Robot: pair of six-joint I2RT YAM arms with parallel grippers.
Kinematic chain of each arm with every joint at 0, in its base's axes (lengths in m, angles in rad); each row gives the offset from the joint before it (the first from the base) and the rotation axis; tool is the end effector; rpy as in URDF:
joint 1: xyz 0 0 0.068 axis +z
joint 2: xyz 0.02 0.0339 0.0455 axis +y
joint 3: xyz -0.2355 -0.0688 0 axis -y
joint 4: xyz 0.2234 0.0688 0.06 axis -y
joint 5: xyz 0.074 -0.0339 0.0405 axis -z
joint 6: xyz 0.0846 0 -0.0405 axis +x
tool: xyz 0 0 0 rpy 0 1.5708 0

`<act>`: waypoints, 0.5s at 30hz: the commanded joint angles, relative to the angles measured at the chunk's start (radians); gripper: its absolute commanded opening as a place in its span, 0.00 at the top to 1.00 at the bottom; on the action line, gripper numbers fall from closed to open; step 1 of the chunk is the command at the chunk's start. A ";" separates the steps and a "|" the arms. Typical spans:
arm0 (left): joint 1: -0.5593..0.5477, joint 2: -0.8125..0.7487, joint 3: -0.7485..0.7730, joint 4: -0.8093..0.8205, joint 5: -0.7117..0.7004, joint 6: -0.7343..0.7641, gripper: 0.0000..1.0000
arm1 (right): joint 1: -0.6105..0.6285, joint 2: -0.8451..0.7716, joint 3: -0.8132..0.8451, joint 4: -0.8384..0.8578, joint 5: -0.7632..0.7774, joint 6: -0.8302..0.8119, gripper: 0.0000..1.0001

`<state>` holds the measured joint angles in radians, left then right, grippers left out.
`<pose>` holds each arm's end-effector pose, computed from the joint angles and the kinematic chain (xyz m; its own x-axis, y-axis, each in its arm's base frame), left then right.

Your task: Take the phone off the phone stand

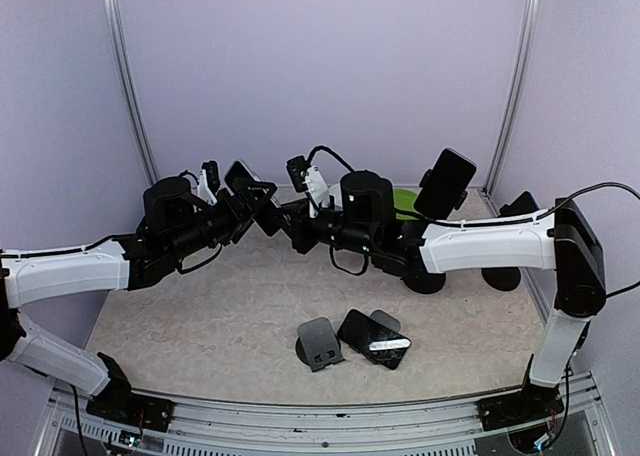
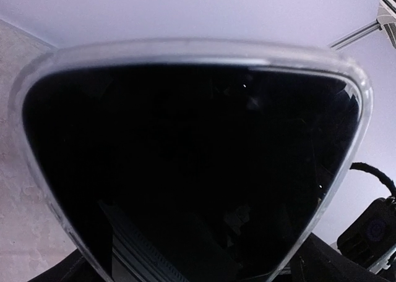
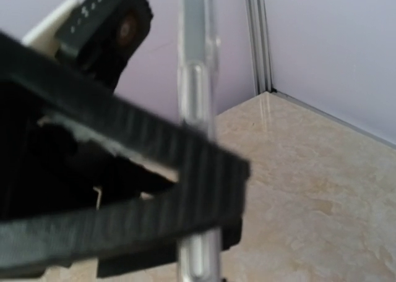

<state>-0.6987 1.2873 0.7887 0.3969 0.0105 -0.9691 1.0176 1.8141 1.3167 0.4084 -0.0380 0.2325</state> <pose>0.2573 -0.2173 0.2694 -0.5808 -0.5887 -0.5622 0.3045 0.4834 -0.8207 0.2387 0.3927 0.2741 -0.2459 0.0400 -0.9685 -0.8359 0.4970 0.2328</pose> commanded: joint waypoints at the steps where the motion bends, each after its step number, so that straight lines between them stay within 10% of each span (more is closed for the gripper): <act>1: 0.011 0.002 0.036 0.028 -0.021 -0.014 0.08 | 0.023 0.004 0.043 0.061 0.027 -0.026 1.00; 9: 0.019 0.015 0.071 -0.068 -0.057 0.022 0.37 | 0.033 0.005 0.023 0.080 0.004 -0.033 1.00; 15: 0.040 0.006 0.134 -0.233 -0.087 0.133 0.44 | 0.031 -0.012 0.003 0.081 -0.052 -0.032 0.54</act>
<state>-0.6888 1.2968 0.8635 0.2707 -0.0204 -0.9257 1.0332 1.8240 1.3174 0.4294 -0.0292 0.2188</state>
